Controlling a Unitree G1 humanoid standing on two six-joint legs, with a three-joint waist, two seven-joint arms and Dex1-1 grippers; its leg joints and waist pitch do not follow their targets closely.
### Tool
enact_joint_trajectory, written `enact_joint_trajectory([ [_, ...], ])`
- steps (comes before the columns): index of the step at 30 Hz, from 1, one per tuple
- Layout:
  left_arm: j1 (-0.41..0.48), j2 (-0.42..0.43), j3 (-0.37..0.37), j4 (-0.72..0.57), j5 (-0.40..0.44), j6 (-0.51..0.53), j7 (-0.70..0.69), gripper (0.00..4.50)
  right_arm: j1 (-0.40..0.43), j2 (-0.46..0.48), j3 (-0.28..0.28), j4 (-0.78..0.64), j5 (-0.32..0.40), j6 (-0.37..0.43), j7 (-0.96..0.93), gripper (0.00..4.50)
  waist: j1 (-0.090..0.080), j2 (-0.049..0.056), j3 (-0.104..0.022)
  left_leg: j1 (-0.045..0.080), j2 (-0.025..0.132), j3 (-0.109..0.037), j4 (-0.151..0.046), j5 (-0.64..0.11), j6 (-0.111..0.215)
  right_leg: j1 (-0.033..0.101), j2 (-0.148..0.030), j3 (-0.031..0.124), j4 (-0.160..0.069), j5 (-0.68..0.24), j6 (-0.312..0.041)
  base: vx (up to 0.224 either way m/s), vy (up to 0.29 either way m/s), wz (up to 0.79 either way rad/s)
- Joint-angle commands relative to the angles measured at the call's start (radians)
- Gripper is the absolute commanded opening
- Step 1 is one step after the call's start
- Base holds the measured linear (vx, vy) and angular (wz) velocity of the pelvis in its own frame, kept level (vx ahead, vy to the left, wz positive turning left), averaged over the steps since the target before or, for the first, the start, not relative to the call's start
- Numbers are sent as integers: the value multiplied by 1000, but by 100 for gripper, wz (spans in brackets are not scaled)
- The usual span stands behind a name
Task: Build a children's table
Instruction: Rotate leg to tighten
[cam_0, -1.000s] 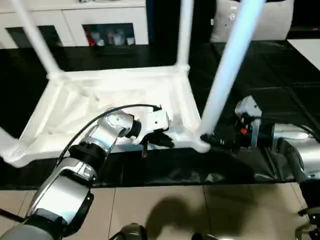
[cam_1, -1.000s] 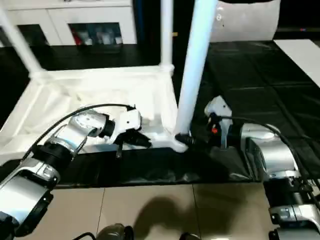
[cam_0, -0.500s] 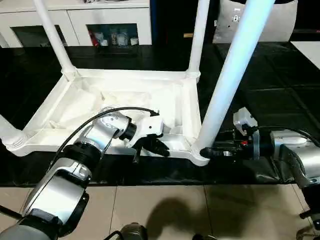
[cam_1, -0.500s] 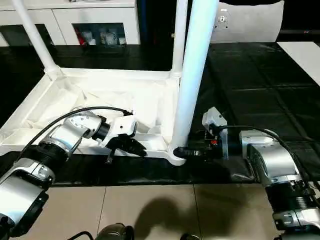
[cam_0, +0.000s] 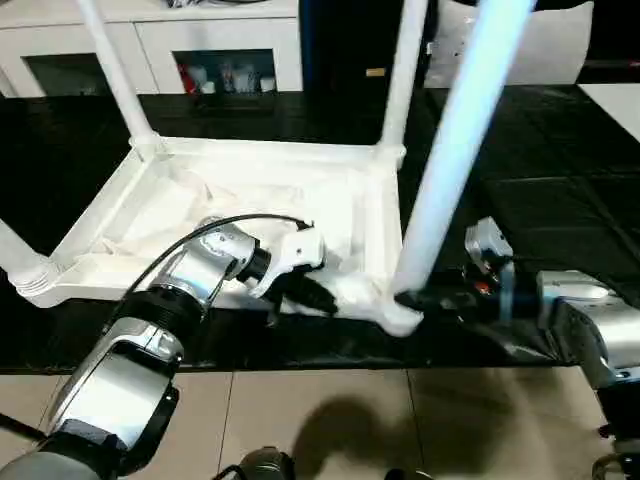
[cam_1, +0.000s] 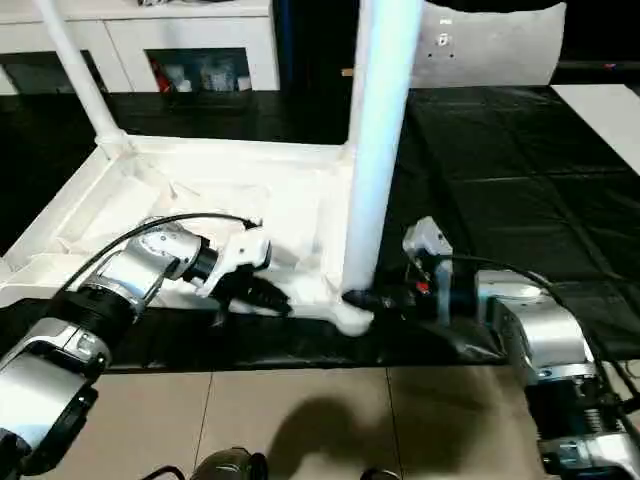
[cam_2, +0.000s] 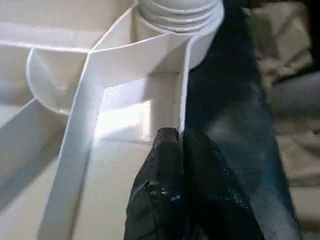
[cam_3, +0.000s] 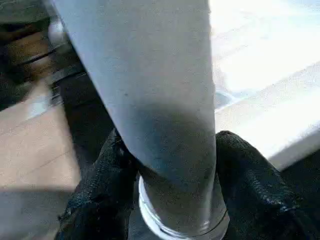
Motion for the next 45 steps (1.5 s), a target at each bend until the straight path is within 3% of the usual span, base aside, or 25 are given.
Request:
enact_joint_trajectory([
  [1,-38,-74,70,-10,-42,101,189,0,-31,102,22,-19,-18,72,-164,205,-11,-23,-82,26,47,-22,-71,-235,42,61,-71,43,-94,-466,-155,0,0,0],
  [4,-54,-116,102,-6,-39,179,325,0,-82,212,-33,36,-71,140,-410,204,-47,-22,-81,19,45,-31,-79,-261,14,64,-69,37,-96,-473,-139,0,0,0],
  [6,-59,-137,119,-6,-41,204,381,0,-104,249,-52,65,-105,144,-514,204,-58,-26,-82,24,40,-27,-77,-266,23,64,-70,38,-104,-463,-132,0,0,0],
  [9,-53,-171,139,-35,-33,237,459,0,-127,289,-65,102,-133,99,-625,204,-66,-25,-84,24,39,-21,-74,-230,43,63,-70,42,-102,-399,-150,0,0,0],
  [10,-50,-175,140,-40,-31,239,467,0,-130,295,-70,106,-130,91,-632,271,-66,-25,-85,22,37,-19,-73,-219,54,65,-70,44,-101,-382,-155,0,0,0],
  [14,-31,-173,126,-83,-18,244,476,0,-119,304,-88,89,-124,46,-596,275,-64,-26,-88,16,37,-18,-71,-172,85,72,-67,44,-92,-321,-164,0,0,0],
  [18,-25,-152,120,-79,-13,216,452,0,-103,262,-92,64,-103,42,-545,315,-62,-27,-89,14,38,-17,-70,-143,109,75,-65,44,-85,-276,-180,0,0,0],
  [24,-8,-103,79,-77,-3,134,338,0,-87,153,-91,60,-86,45,-427,362,-65,-27,-89,8,36,-17,-67,-142,115,79,-64,44,-84,-267,-176,0,0,0],
  [31,3,-41,12,-58,21,28,180,0,-77,15,-47,50,-50,18,-176,421,-56,-24,-86,16,43,-16,-68,-174,112,73,-63,43,-87,-305,-185,0,0,0],
  [34,20,-7,-21,-71,12,-49,53,0,-57,-64,28,31,-67,-53,-16,421,-44,-25,-86,16,47,-16,-68,-183,112,73,-65,45,-86,-306,-187,0,0,0],
  [36,27,8,-35,-81,2,-91,0,0,-53,-83,44,31,-58,-77,54,421,-37,-24,-86,18,49,-15,-68,-193,111,69,-68,46,-86,-313,-191,0,0,0],
  [39,29,19,-49,-86,1,-105,-36,0,-51,-92,51,34,-40,-85,107,396,-27,-27,-86,17,53,-16,-69,-188,114,69,-69,48,-83,-308,-197,0,0,0],
  [40,31,28,-61,-92,3,-122,-67,0,-53,-89,51,39,-22,-85,140,384,-19,-24,-86,22,56,-16,-69,-197,109,64,-70,49,-84,-326,-199,0,0,0],
  [45,35,40,-78,-102,2,-141,-126,0,-58,-95,64,51,14,-74,213,338,-14,-24,-84,22,58,-19,-73,-216,94,66,-72,49,-85,-348,-197,0,0,0],
])
